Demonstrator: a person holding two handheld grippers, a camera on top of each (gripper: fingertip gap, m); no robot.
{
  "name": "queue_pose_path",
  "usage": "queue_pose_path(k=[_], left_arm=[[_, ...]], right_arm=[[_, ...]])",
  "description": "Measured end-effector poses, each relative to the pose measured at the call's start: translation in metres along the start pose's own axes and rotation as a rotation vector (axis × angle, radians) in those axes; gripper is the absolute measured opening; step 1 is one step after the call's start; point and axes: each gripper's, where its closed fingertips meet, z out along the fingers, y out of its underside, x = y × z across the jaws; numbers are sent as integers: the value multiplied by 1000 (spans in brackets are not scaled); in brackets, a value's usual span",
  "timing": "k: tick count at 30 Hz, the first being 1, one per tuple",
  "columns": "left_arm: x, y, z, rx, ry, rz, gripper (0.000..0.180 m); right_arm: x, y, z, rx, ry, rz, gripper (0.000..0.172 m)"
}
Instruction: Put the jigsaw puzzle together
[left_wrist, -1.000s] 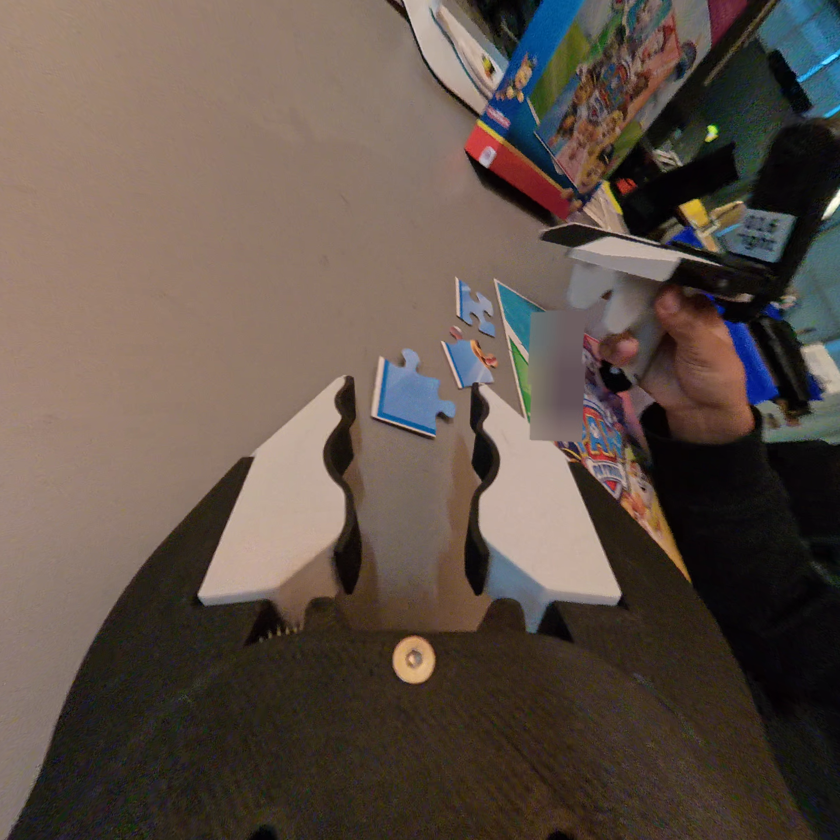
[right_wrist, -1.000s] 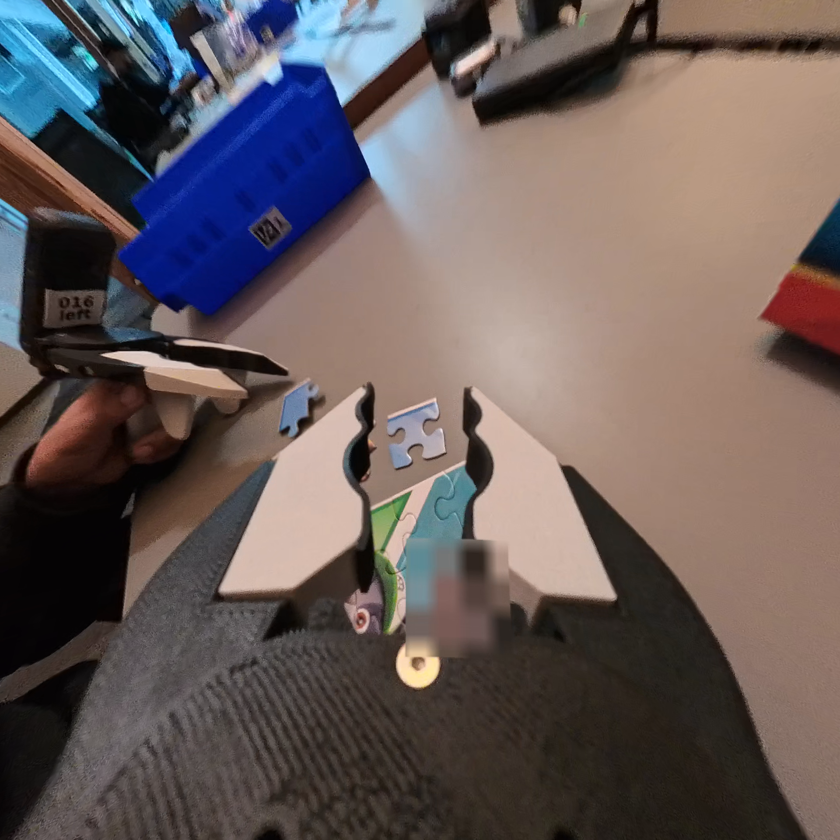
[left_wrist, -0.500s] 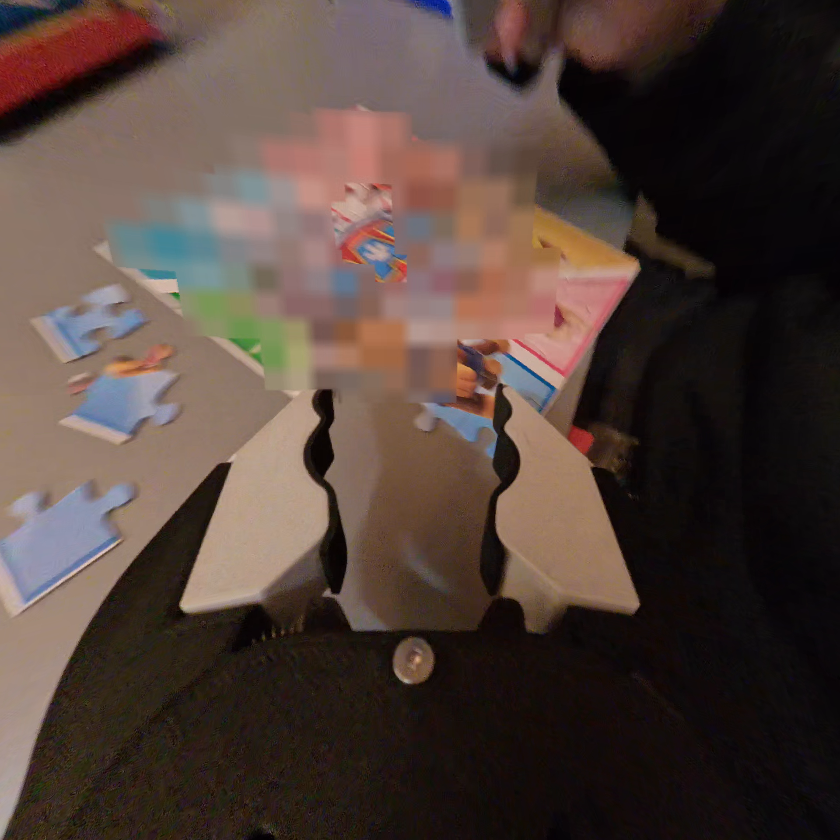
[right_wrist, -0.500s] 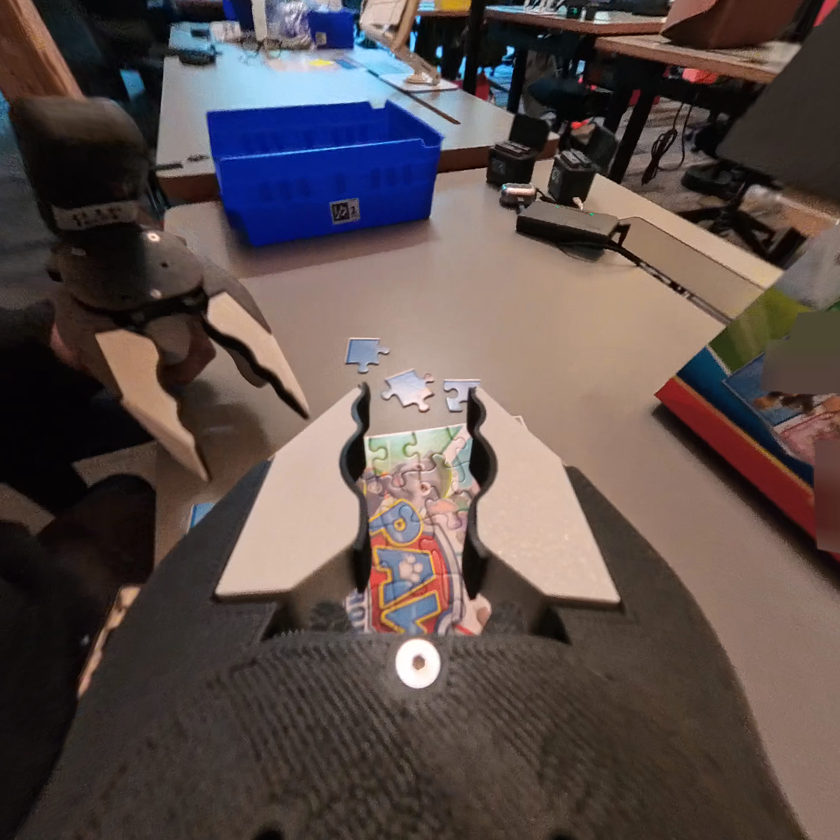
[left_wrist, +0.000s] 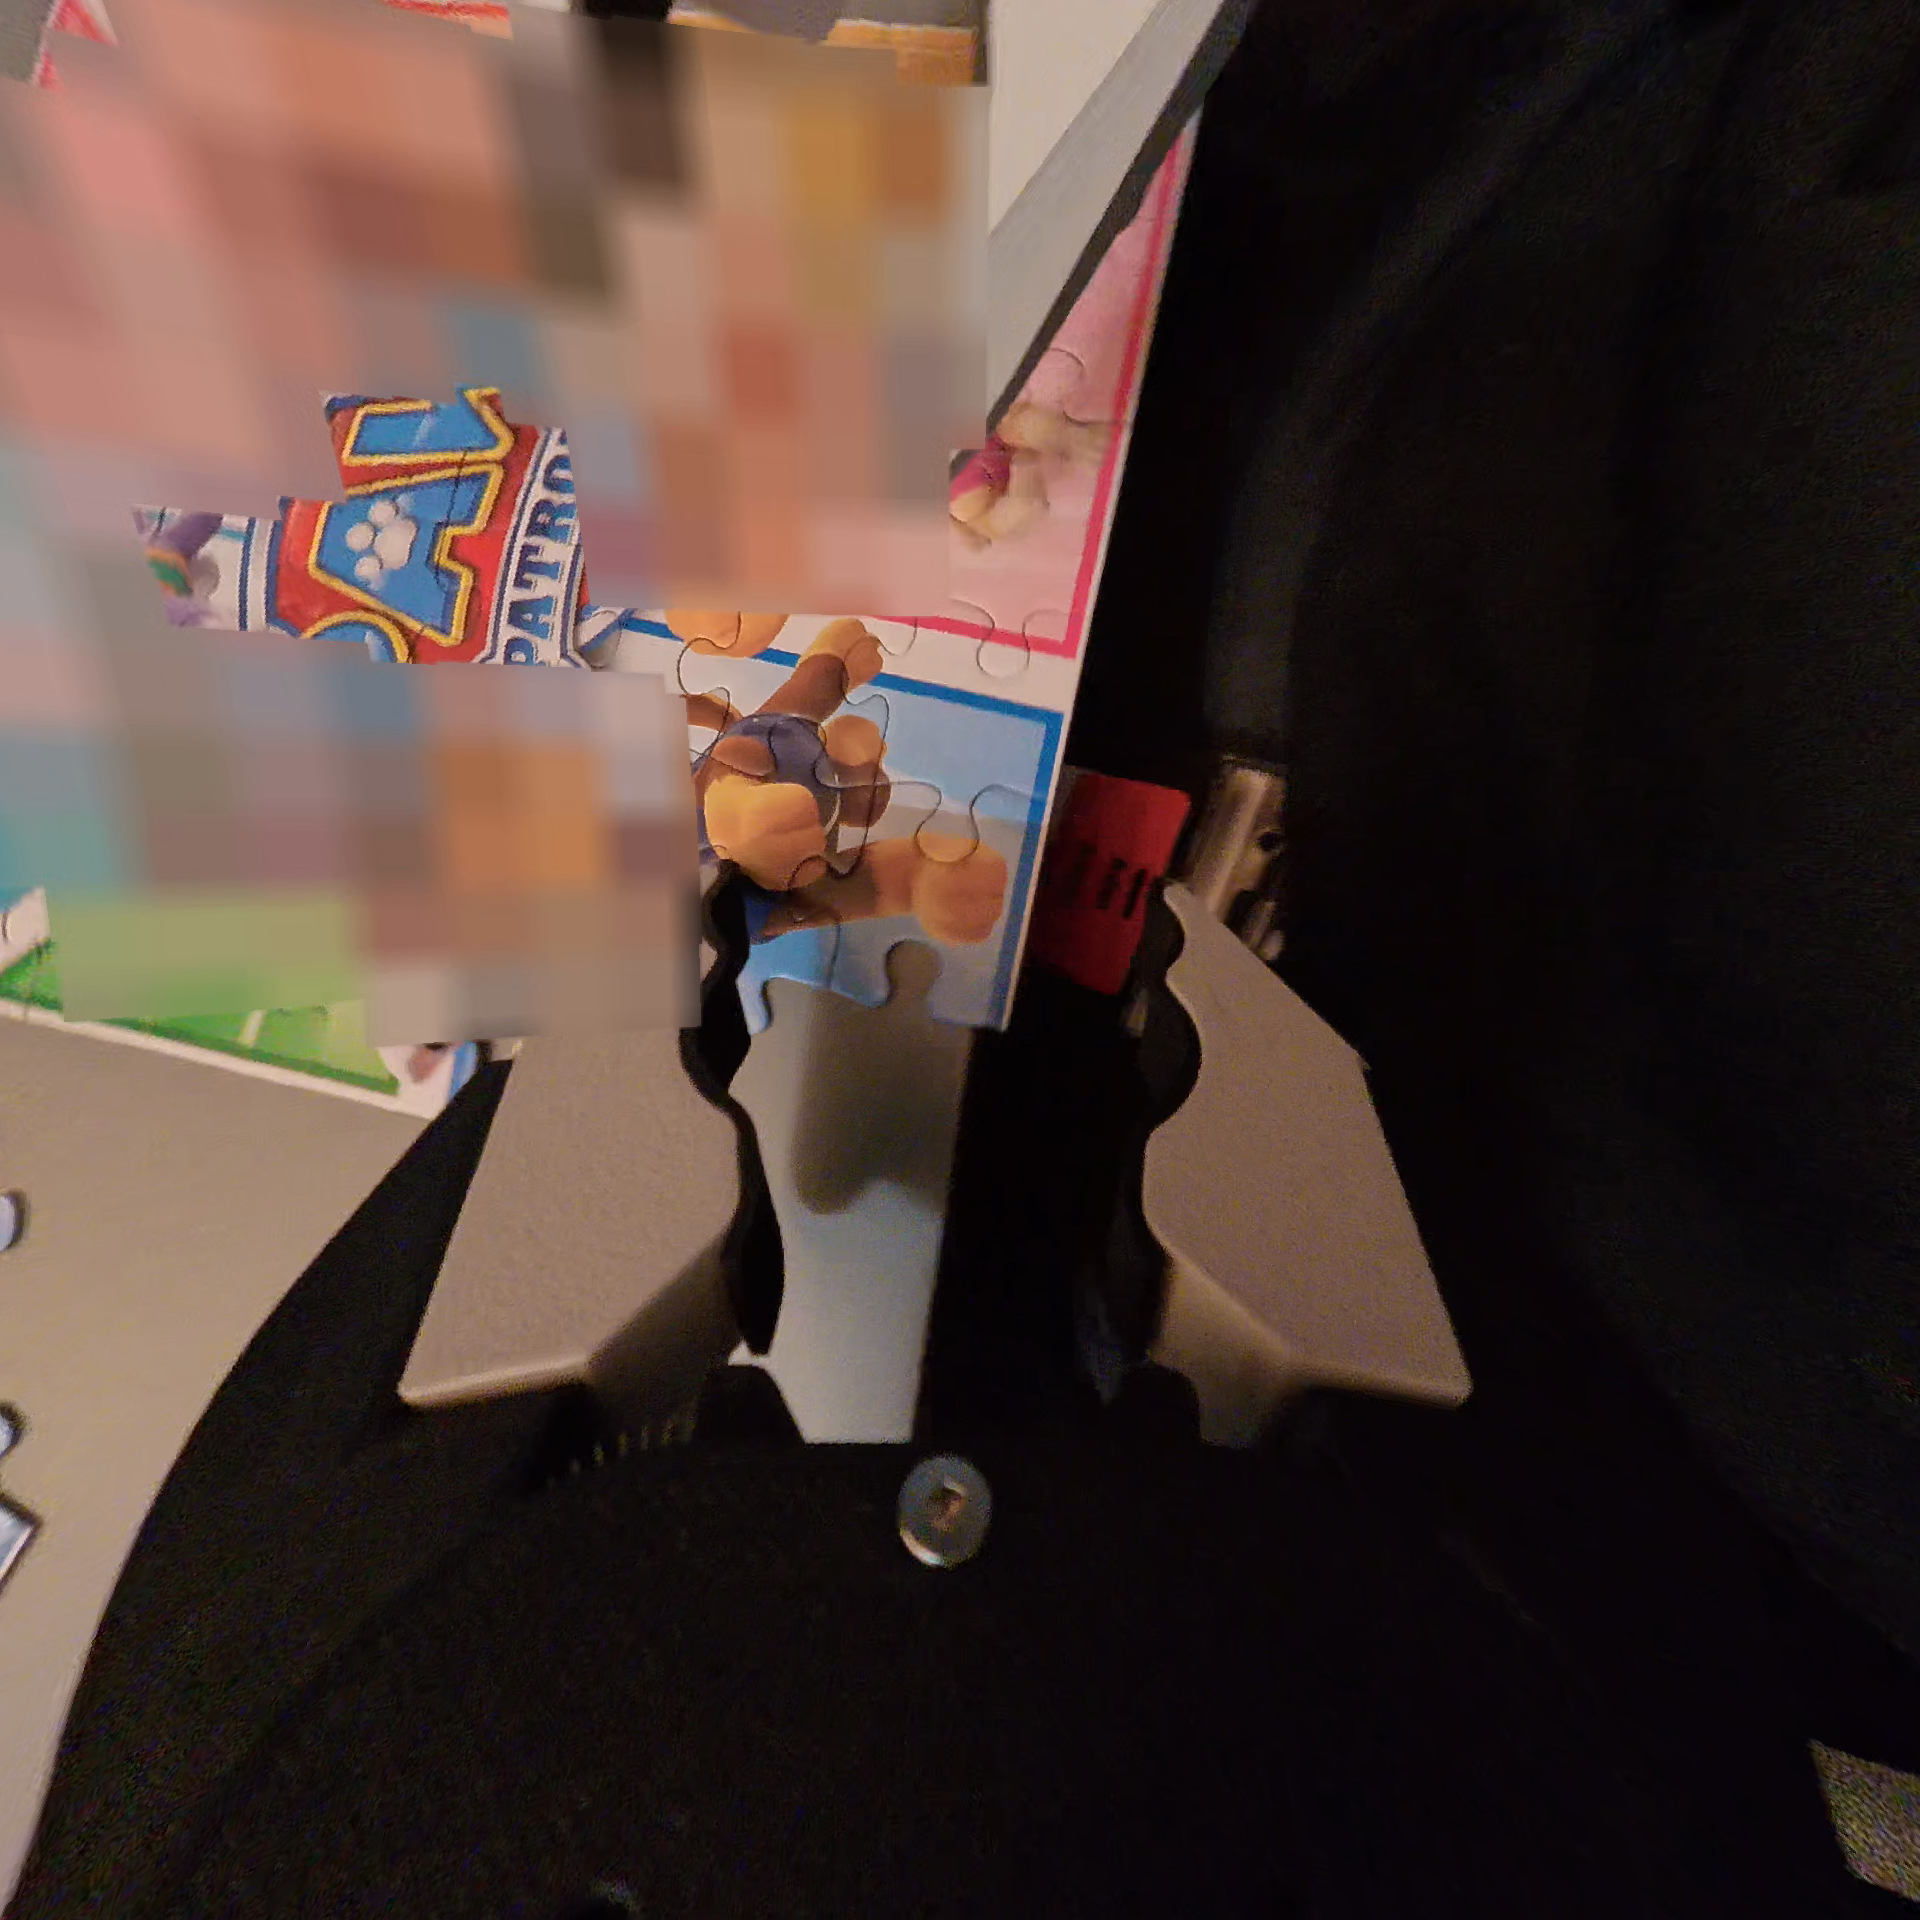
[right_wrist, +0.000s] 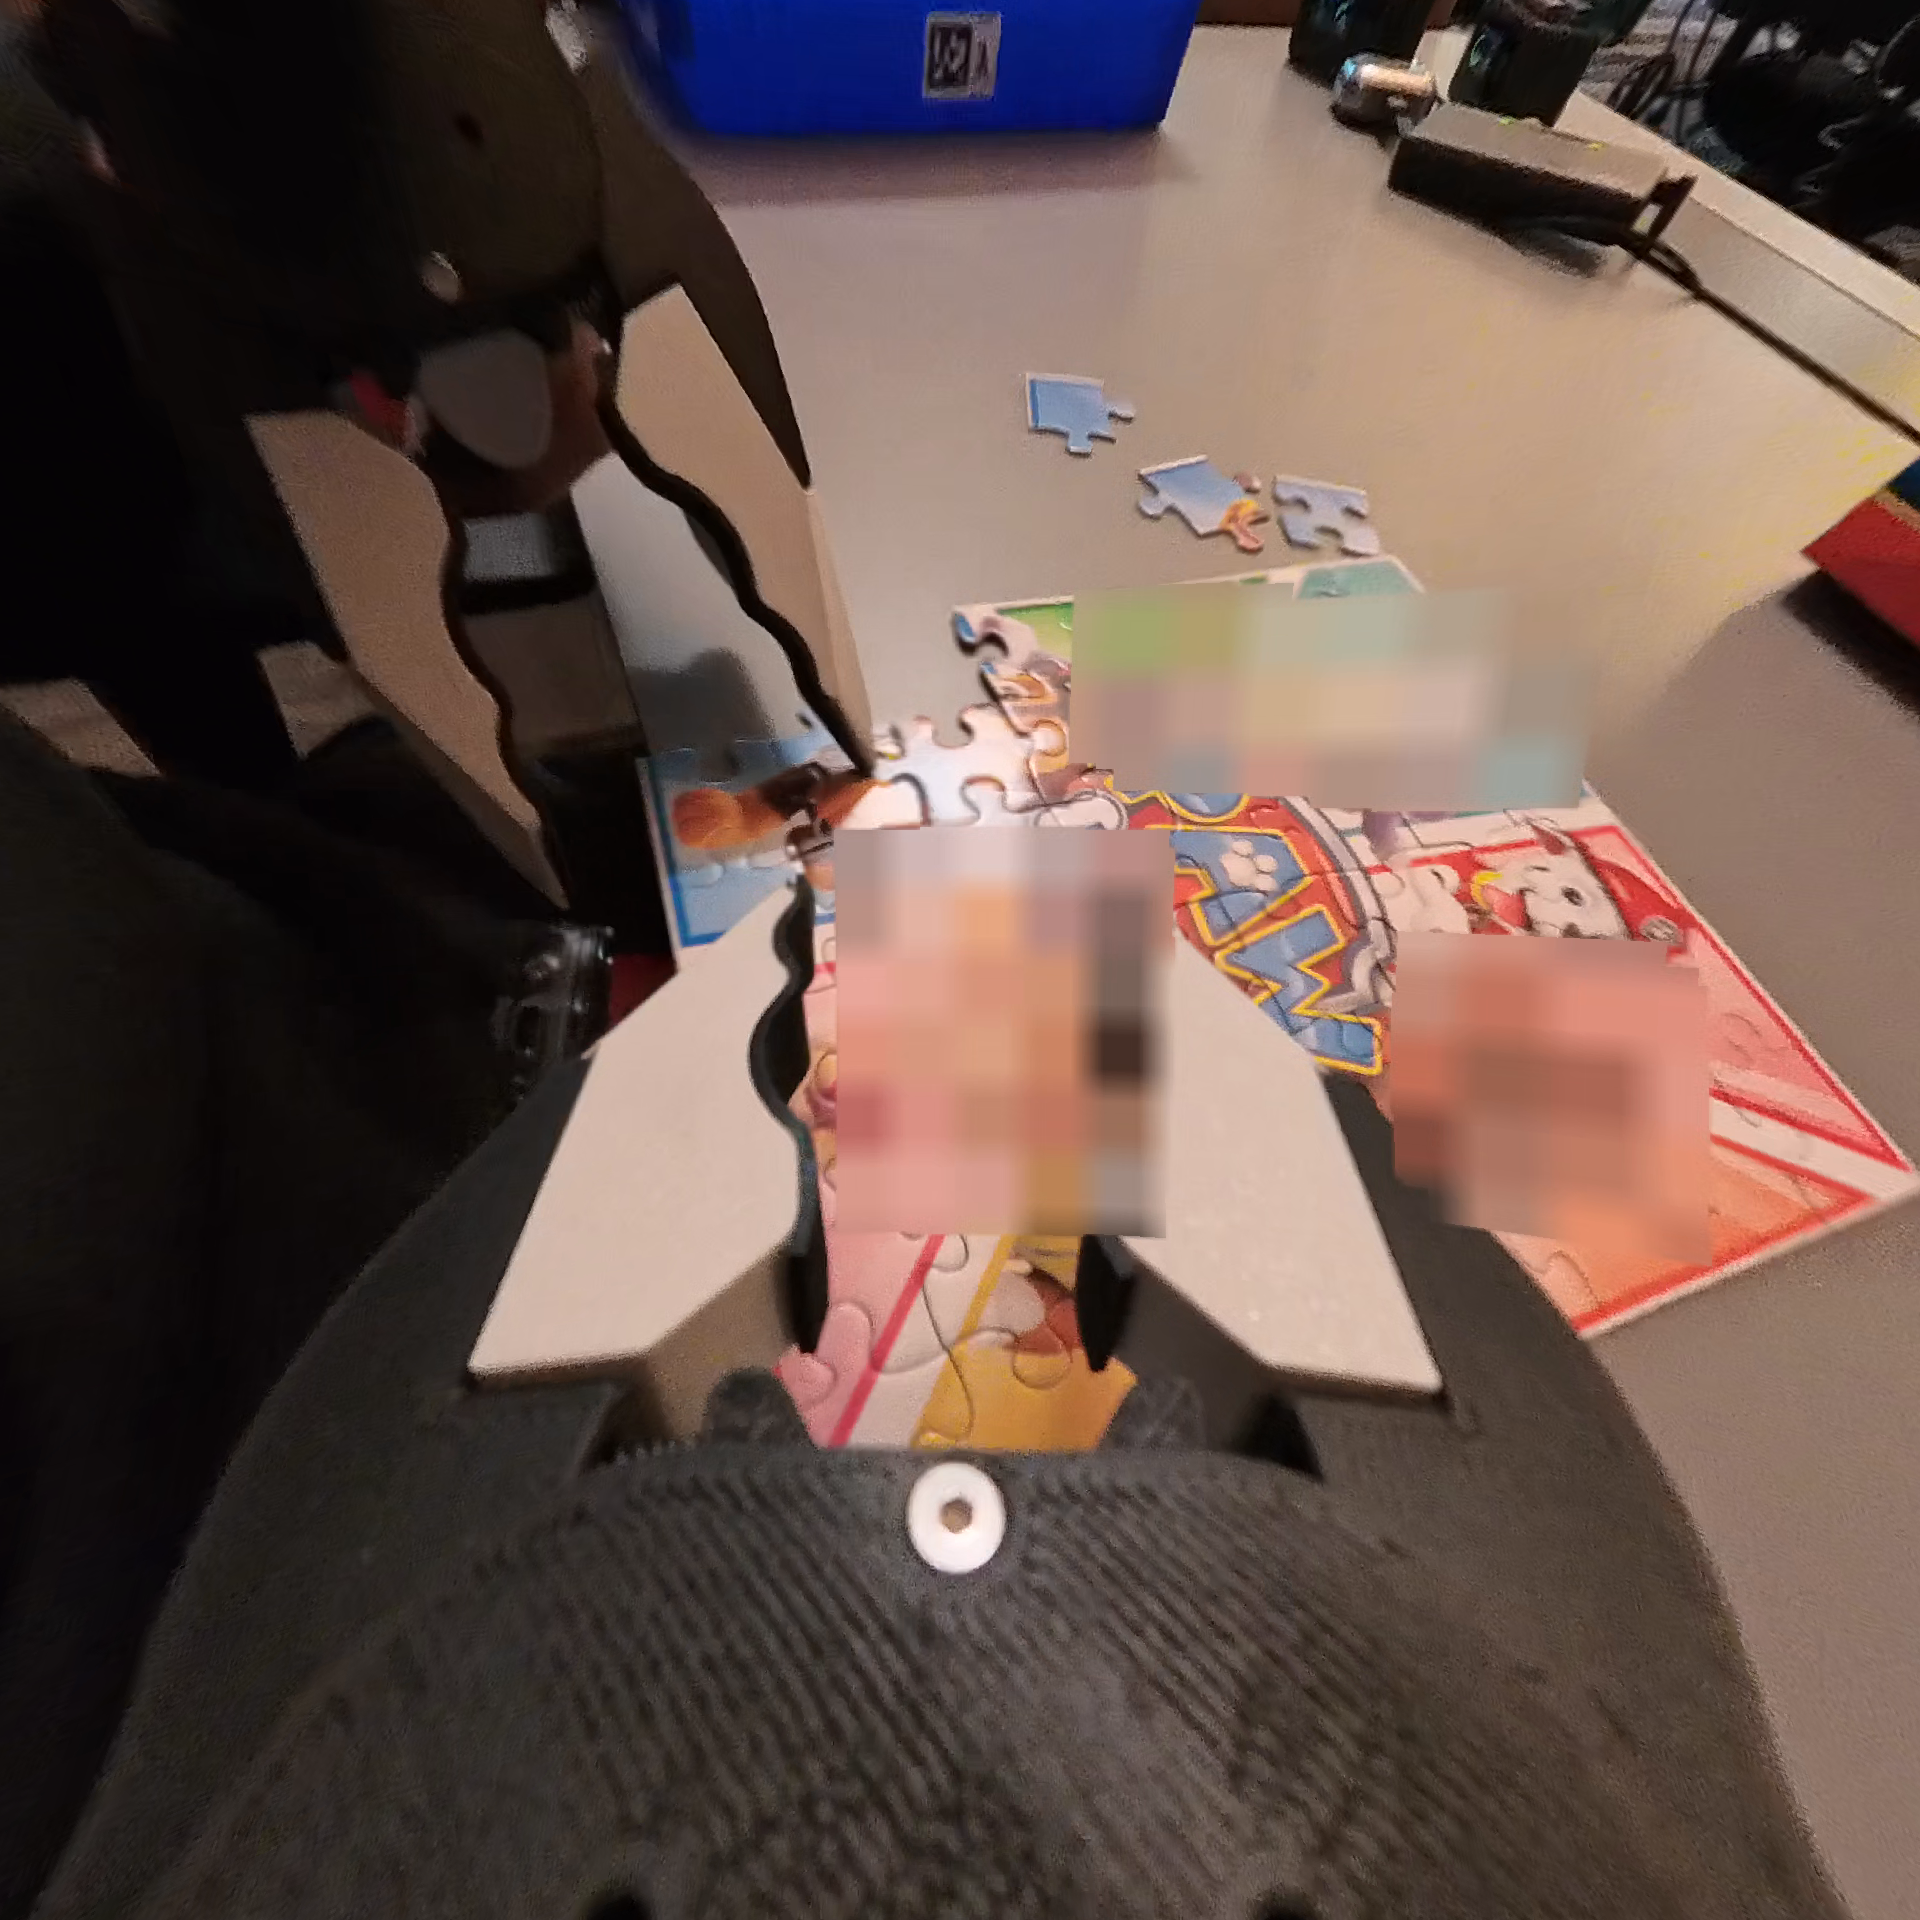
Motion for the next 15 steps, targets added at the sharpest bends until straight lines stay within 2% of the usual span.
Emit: queue_pose_path(k=[3,8,11,13,15], left_arm=[[13,-5,3,18,-6,26,72],[13,-7,13,8,-161,124,73],[1,-7,15,-37,-315,230,50],[3,-10,15,-34,-329,281,43],[8,-18,12,20,-307,283,27]], right_arm=[[-4,8,-1,-55,49,-76,57],[-12,23,-4,-62,77,-88,57],[-12,25,-7,-38,82,-72,54],[-9,22,-9,-28,99,-80,53],[-6,20,-11,-20,113,-82,51]])
